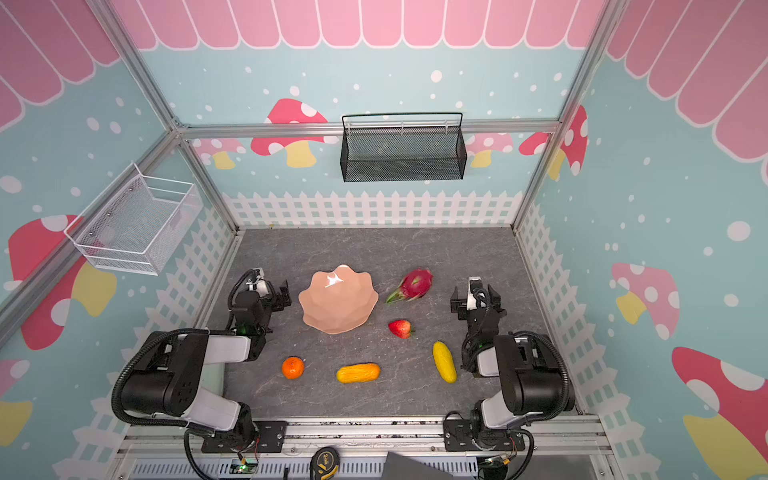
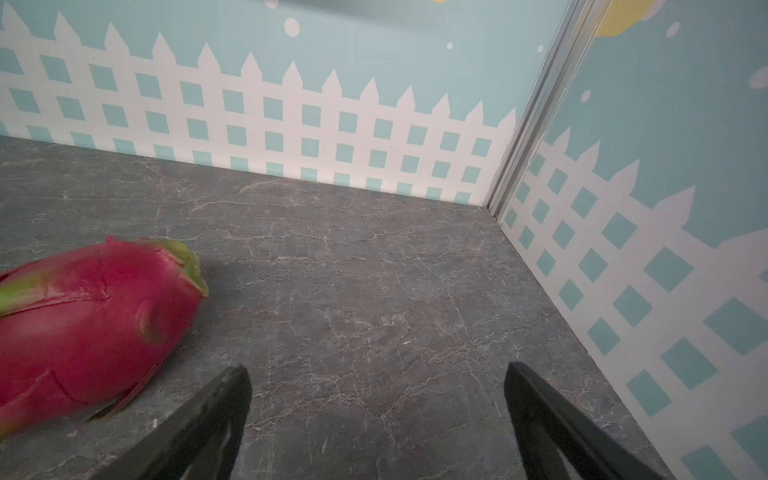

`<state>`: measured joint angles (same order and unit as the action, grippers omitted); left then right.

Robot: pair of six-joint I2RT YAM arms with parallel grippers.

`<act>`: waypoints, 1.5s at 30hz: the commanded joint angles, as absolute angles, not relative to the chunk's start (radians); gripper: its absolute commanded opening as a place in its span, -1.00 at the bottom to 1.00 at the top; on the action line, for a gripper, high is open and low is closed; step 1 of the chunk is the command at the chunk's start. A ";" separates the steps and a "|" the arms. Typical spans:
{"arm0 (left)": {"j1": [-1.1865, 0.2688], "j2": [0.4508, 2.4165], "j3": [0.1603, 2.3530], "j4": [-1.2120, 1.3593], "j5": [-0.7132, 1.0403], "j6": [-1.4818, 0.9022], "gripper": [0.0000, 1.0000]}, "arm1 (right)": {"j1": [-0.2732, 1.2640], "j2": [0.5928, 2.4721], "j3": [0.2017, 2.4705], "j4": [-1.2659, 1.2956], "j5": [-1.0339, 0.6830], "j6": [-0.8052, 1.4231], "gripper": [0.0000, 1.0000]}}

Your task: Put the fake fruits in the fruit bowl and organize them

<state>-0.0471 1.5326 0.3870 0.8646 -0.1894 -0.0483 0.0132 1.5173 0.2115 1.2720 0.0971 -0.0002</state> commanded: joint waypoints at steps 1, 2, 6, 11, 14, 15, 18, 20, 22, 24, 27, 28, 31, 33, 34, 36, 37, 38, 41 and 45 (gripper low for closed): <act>-0.045 1.537 0.398 0.871 -0.180 -0.035 0.99 | 0.015 1.521 0.204 1.302 0.107 -0.012 0.96; -0.046 1.538 0.399 0.871 -0.181 -0.035 0.99 | 0.015 1.521 0.204 1.301 0.107 -0.012 0.97; -0.044 1.537 0.398 0.872 -0.179 -0.035 0.99 | 0.015 1.521 0.203 1.301 0.107 -0.012 0.96; -0.042 1.538 0.399 0.871 -0.178 -0.035 0.99 | 0.015 1.521 0.204 1.301 0.107 -0.012 0.96; -0.043 1.538 0.399 0.871 -0.178 -0.035 0.99 | 0.016 1.521 0.204 1.301 0.107 -0.012 0.96; -0.043 1.539 0.399 0.871 -0.177 -0.035 0.99 | 0.015 1.521 0.204 1.301 0.107 -0.012 0.96; -0.042 1.539 0.399 0.871 -0.176 -0.035 0.99 | 0.015 1.523 0.205 1.302 0.105 -0.012 0.96; -0.041 1.538 0.399 0.870 -0.175 -0.035 0.99 | 0.014 1.521 0.204 1.300 0.103 -0.012 0.97; -0.042 1.537 0.397 0.871 -0.175 -0.036 0.99 | 0.014 1.518 0.202 1.302 0.099 -0.014 0.96; -0.041 1.537 0.397 0.873 -0.175 -0.036 0.99 | 0.014 1.517 0.201 1.306 0.089 -0.019 0.97; -0.043 1.516 0.371 0.905 -0.206 -0.049 1.00 | 0.018 1.469 0.183 1.307 0.088 -0.025 0.99; -0.046 1.482 0.353 0.914 -0.231 -0.053 1.00 | 0.020 1.415 0.180 1.265 0.094 -0.023 0.99; -0.122 1.302 0.366 0.740 -0.401 -0.034 0.99 | 0.026 1.208 0.245 0.934 0.103 0.051 0.99; -0.188 1.180 0.428 0.527 -0.463 -0.065 0.99 | 0.041 1.107 0.321 0.693 0.080 0.094 0.99; -0.223 1.128 0.455 0.450 -0.456 -0.090 1.00 | 0.059 1.070 0.359 0.584 0.071 0.118 1.00; -0.296 1.058 0.506 0.338 -0.414 -0.133 1.00 | 0.095 1.035 0.433 0.402 -0.001 0.157 0.97; -0.328 1.037 0.534 0.283 -0.352 -0.146 1.00 | 0.111 1.033 0.472 0.321 -0.046 0.176 0.95; -0.367 1.020 0.572 0.208 -0.270 -0.165 1.00 | 0.133 1.042 0.512 0.230 -0.090 0.199 0.92; -0.451 1.006 0.652 0.069 0.047 -0.199 0.99 | 0.192 1.099 0.596 0.072 -0.169 0.266 0.89; -0.602 0.983 0.697 -0.071 0.144 -0.196 1.00 | 0.205 1.197 0.659 0.040 -0.281 0.359 0.85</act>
